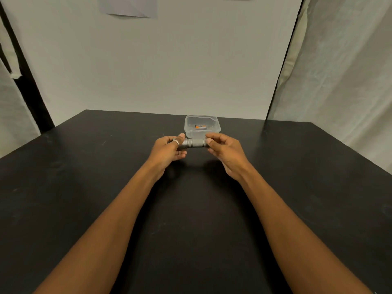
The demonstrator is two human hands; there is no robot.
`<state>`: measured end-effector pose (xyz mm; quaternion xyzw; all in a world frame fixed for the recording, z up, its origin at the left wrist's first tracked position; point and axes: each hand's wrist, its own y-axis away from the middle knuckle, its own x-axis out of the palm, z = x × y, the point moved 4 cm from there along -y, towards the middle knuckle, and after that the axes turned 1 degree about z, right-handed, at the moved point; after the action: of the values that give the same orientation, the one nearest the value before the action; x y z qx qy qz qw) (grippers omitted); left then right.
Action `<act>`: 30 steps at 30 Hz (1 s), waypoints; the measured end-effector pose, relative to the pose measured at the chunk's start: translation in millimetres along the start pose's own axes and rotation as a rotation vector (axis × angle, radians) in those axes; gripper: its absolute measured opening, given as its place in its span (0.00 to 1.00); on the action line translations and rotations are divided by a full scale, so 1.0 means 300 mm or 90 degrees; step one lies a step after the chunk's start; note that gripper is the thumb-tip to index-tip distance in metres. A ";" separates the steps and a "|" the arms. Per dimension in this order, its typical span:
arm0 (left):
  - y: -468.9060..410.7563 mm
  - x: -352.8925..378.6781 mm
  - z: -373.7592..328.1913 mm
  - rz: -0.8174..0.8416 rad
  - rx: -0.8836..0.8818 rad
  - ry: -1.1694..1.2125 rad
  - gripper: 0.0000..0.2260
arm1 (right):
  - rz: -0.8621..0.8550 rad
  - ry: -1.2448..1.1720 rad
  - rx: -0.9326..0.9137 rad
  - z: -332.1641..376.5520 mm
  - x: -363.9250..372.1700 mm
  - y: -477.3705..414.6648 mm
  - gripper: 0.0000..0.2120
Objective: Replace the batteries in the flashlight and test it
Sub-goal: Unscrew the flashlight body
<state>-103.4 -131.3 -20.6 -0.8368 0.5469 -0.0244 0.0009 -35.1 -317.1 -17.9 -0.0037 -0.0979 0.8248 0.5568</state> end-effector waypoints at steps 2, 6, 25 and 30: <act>-0.001 -0.001 0.000 -0.001 -0.001 0.011 0.17 | -0.013 -0.005 0.025 -0.005 0.002 0.000 0.11; -0.003 -0.003 0.003 0.000 0.001 0.025 0.18 | -0.077 0.064 0.054 -0.012 0.008 -0.004 0.16; 0.011 -0.015 -0.007 0.009 -0.008 0.070 0.14 | -0.027 0.056 0.054 -0.003 0.011 -0.001 0.09; 0.010 -0.016 -0.007 0.015 -0.015 0.097 0.14 | -0.024 0.022 0.069 0.003 0.012 0.001 0.08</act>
<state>-108.2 -128.3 -18.9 -0.8259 0.5557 -0.0813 -0.0502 -36.9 -314.2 -16.7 0.0136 -0.0436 0.8179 0.5735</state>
